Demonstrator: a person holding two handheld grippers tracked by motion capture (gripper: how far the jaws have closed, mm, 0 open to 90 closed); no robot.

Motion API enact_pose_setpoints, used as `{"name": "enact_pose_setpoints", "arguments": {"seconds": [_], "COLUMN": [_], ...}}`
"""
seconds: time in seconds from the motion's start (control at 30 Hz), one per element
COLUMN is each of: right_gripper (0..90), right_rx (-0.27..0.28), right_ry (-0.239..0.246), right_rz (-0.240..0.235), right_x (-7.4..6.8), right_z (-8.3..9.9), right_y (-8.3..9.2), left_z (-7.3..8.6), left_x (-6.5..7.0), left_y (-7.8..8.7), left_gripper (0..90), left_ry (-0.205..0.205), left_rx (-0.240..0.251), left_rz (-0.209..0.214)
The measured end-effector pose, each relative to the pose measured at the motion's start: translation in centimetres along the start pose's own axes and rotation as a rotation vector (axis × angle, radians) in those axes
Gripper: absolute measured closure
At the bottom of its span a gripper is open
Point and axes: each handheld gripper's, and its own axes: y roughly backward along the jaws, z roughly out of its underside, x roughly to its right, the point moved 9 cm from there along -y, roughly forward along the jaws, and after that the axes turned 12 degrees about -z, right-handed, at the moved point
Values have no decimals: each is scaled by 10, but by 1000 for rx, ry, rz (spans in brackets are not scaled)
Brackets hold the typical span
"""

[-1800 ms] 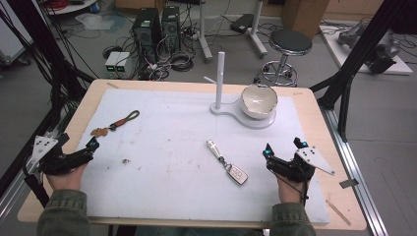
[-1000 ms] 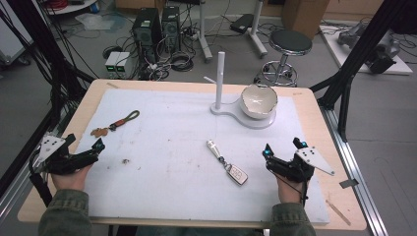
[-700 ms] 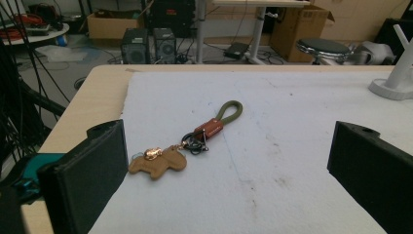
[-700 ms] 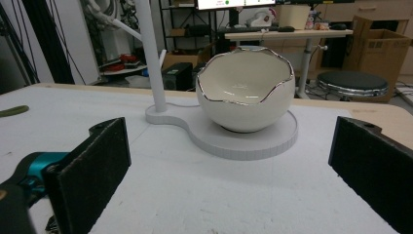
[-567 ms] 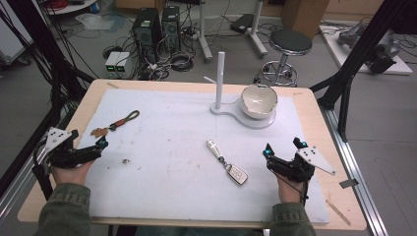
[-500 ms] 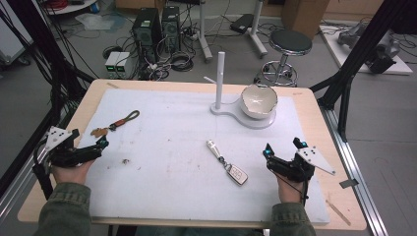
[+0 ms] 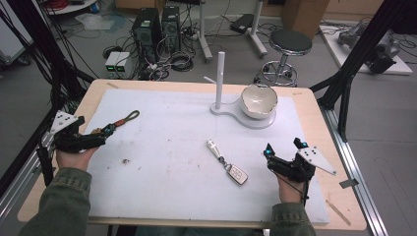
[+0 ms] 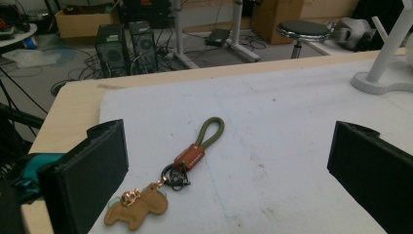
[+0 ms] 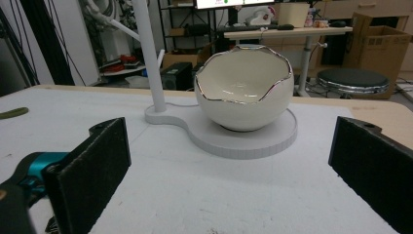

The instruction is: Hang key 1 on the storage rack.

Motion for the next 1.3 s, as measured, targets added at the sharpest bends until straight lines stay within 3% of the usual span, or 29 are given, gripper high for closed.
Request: {"name": "enact_pose_setpoints", "arguments": {"seconds": [0.23,0.73,0.9,1.03,1.3], "right_gripper": [5,5,5,5,5], "right_rx": [-3,-9,-8,-13,-7], "right_ry": [4,9,12,11,7], "right_rz": [1,1,3,2,2], "right_x": [0,-1,0,0,0], "right_z": [0,2,2,2,2], "right_y": [-1,0,1,0,1], "left_z": [-12,-33,-33,-40,-45], "left_x": [2,4,4,3,-3], "left_y": [-9,-29,-37,-46,-58], "left_gripper": [17,17,17,17,17], "left_ry": [-9,-63,-60,-92,-93], "left_rx": [-15,-25,-58,-94,-132], "left_rz": [26,38,59,81,115]}}
